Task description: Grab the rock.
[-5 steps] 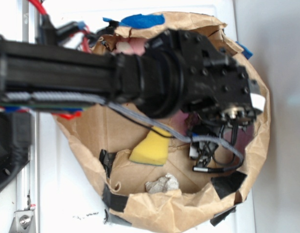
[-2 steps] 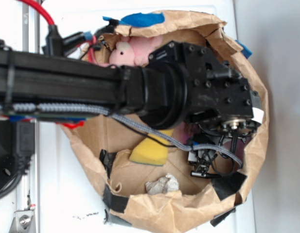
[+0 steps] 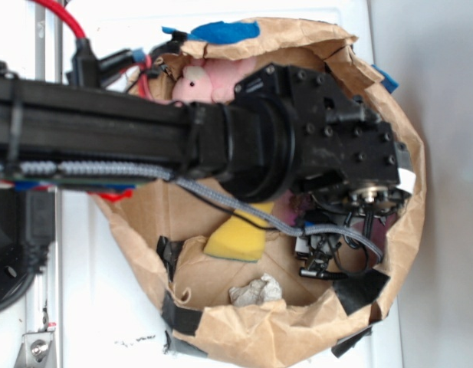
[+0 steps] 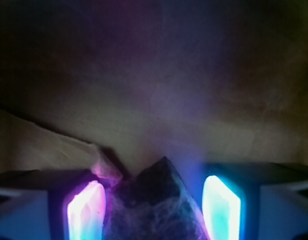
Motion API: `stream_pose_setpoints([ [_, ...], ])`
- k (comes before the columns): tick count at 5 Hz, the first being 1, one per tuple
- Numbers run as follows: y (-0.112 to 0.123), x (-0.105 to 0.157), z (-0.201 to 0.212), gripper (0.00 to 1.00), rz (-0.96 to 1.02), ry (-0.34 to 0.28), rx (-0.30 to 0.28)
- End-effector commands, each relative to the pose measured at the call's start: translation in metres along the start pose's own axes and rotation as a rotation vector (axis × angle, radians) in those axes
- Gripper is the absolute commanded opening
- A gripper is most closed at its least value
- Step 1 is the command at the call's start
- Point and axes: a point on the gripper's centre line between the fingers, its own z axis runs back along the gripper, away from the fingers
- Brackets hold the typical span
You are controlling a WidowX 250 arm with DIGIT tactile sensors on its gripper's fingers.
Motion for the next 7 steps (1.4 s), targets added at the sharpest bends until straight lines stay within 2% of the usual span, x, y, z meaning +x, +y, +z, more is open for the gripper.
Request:
stream_pose_setpoints([
  [1,0.011,-0.008,0.094,0.0,0.087,-0.087,0.015],
  [2,0.009,-0.03,0.145,0.0,0.139,-0.109,-0.016],
  [3,-0.002,-0.05,0.188,0.0,0.167,-0.141,0.001],
  [4,-0.015,-0.055,0.193,0.0,0.169,-0.126,0.053],
  [7,-0.024,-0.052,0.178,0.0,0.142,-0.12,0.062],
])
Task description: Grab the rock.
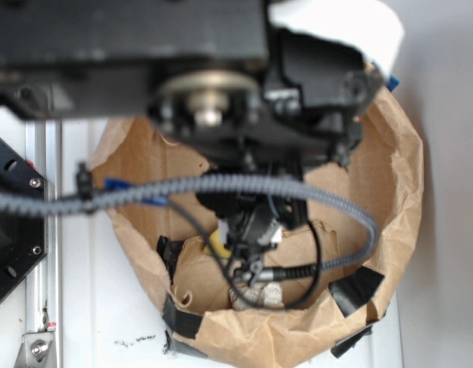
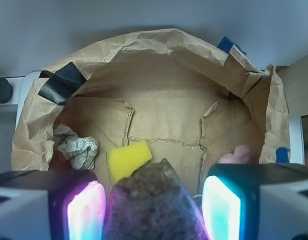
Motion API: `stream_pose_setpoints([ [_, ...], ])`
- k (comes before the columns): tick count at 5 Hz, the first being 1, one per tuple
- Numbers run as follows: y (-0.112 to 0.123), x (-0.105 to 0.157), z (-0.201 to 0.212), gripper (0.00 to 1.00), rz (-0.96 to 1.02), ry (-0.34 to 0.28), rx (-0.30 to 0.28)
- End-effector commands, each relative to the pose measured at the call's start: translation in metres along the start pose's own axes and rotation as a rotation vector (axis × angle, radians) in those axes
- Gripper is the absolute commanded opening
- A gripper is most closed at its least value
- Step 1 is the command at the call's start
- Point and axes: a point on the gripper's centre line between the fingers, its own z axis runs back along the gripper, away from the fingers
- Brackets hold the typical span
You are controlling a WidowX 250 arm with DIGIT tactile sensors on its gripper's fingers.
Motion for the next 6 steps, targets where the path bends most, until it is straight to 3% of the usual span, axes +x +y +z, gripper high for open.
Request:
stream_pose_setpoints([
  [1,-0.0084,-0.001,0.0102,0.0,-0.022,-0.041,-0.008],
  [6,-0.0125,-0.0043,0.0094,0.0,-0.028,-0.05,-0.017],
])
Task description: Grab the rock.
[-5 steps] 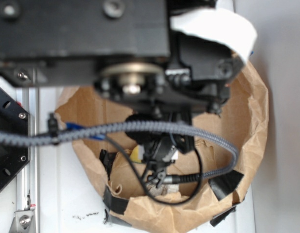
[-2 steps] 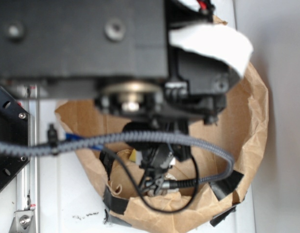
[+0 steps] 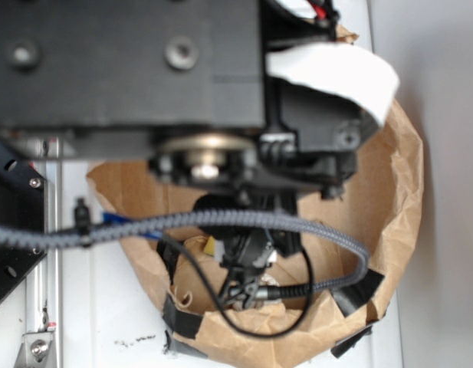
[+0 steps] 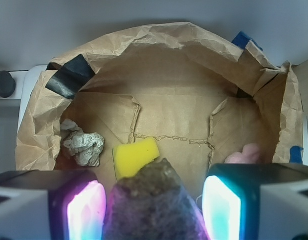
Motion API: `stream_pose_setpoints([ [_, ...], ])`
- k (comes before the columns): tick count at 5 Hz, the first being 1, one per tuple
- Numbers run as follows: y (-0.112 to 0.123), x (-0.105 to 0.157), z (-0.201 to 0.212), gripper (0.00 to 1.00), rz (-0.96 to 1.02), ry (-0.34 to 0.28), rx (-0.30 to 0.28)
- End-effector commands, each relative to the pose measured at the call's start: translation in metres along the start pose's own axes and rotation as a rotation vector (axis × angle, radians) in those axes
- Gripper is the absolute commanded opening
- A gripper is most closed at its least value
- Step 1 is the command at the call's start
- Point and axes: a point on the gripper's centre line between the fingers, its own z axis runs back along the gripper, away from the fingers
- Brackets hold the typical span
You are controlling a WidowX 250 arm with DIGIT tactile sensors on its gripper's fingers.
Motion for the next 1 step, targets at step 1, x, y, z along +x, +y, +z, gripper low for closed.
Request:
stream_pose_setpoints([
  [1,-0.0087,-0.0015,0.0118,0.0,-0.021,-0.047,0.047],
])
